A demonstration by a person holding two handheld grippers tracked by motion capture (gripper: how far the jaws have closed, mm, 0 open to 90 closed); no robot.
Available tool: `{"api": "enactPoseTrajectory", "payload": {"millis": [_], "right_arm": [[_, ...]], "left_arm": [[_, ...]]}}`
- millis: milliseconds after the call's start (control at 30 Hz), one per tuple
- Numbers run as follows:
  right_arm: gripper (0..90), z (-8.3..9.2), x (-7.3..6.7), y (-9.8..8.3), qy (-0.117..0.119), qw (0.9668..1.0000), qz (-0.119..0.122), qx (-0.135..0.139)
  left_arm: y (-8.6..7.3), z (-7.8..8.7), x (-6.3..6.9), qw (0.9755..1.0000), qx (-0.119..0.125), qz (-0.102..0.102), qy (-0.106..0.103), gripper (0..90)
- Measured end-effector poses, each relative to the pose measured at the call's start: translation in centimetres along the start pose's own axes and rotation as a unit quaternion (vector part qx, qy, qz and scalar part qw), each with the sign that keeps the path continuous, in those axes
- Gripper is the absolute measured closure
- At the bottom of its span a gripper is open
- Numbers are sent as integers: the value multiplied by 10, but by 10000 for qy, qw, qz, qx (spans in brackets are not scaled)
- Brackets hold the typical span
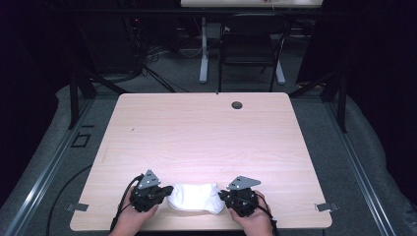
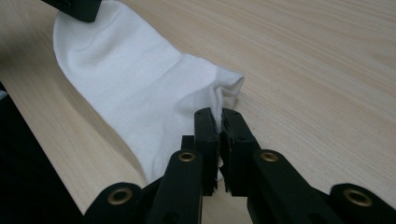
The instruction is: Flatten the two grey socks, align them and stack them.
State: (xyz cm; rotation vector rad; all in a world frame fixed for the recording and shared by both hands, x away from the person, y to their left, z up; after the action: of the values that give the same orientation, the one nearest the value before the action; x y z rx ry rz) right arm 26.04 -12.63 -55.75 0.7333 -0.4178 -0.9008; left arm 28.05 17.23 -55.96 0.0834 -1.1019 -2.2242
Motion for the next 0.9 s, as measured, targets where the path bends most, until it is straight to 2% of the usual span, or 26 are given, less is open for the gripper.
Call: {"api": "enactPoseTrajectory", "payload": {"millis": [567, 900], "right_arm": [[854, -9, 0, -3, 27, 10000, -10, -94], [844, -12, 0, -5, 8, 9998, 16, -217]], "left_arm": [[-6, -10, -2, 9997, -226, -46, 96, 866], [-8, -13, -5, 9996, -249, -37, 124, 835]]}}
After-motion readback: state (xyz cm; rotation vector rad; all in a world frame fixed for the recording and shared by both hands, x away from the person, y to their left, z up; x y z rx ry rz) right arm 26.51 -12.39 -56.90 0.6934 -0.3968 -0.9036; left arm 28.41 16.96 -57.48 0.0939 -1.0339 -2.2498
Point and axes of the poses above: each handheld gripper's, and its own axes: z roughly backward along the jaws, y roughly out of its top, x roughly to its right, the point moved 1 cm from there along -z, roughly forward along the jaws, and after that the axes turned 11 degrees about -y, right-handed, at the moved point
